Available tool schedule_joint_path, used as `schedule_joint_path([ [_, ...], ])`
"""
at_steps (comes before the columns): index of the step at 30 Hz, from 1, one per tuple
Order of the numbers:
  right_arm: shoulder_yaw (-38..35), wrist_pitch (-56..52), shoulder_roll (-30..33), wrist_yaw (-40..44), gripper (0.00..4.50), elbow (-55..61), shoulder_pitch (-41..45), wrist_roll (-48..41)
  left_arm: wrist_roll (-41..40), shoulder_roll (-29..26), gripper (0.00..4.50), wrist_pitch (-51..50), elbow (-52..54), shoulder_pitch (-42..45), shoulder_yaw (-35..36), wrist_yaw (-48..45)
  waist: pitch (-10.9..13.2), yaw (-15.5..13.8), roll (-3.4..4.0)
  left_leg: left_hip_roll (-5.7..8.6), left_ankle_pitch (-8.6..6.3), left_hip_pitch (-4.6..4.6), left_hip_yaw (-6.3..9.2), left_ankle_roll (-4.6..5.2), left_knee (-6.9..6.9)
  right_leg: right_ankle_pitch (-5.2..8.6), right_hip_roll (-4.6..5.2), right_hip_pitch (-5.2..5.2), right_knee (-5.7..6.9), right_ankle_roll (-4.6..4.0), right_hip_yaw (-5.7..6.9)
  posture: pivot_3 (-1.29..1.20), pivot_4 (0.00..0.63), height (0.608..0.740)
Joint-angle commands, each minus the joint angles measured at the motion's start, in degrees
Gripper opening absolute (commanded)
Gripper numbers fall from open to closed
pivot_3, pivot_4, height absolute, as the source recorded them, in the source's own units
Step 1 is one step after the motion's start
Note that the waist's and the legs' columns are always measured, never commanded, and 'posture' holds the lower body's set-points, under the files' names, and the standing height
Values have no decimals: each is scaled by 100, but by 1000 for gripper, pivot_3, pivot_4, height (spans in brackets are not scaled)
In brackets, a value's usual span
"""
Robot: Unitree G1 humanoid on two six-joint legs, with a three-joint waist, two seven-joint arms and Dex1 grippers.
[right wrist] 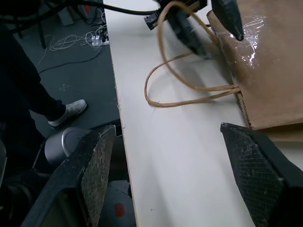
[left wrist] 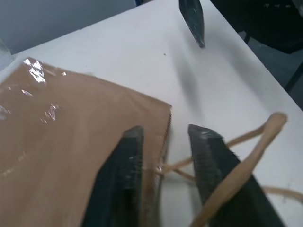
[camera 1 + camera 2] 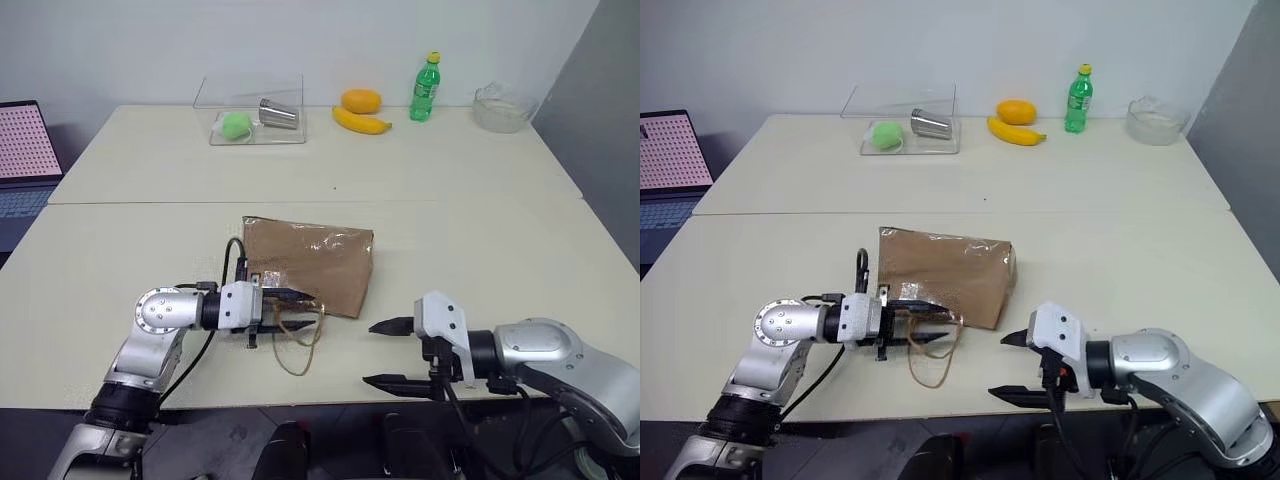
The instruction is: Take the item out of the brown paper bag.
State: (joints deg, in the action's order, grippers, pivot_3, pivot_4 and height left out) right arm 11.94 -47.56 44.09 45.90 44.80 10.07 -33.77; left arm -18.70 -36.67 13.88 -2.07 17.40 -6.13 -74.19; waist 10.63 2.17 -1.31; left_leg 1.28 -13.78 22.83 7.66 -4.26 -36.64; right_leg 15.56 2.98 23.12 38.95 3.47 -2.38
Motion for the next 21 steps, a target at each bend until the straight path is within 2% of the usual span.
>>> schedule_joint_path([
  [1,92,106,-70,-73,3734,243,192,45,-341,68,372,-673,457,315,86,261,0,1,0,0,0,0,0,0,0,0,0,0,1,0,0,0,150,740],
  [2,156,122,-114,-81,3734,246,258,70,-397,103,15,-814,522,431,92,310,0,1,0,-1,0,0,1,0,0,0,-1,0,1,0,0,0,150,740],
  [7,670,229,-437,-194,3734,43,727,401,-603,205,15,-1789,671,911,77,579,0,17,0,0,0,0,1,0,-4,0,-2,0,2,1,1,0,150,740],
  [14,1490,-89,-1484,-733,3734,-788,1514,913,-505,371,15,-2174,372,1355,-53,579,0,75,0,-1,1,0,6,-1,-5,0,-5,0,5,0,1,0,150,740],
  [21,2036,-362,-2171,-978,3734,-1381,1775,1192,-404,563,15,-2231,141,1550,-85,590,0,96,0,0,1,1,8,-1,-5,0,-5,3,4,0,1,0,150,740],
])
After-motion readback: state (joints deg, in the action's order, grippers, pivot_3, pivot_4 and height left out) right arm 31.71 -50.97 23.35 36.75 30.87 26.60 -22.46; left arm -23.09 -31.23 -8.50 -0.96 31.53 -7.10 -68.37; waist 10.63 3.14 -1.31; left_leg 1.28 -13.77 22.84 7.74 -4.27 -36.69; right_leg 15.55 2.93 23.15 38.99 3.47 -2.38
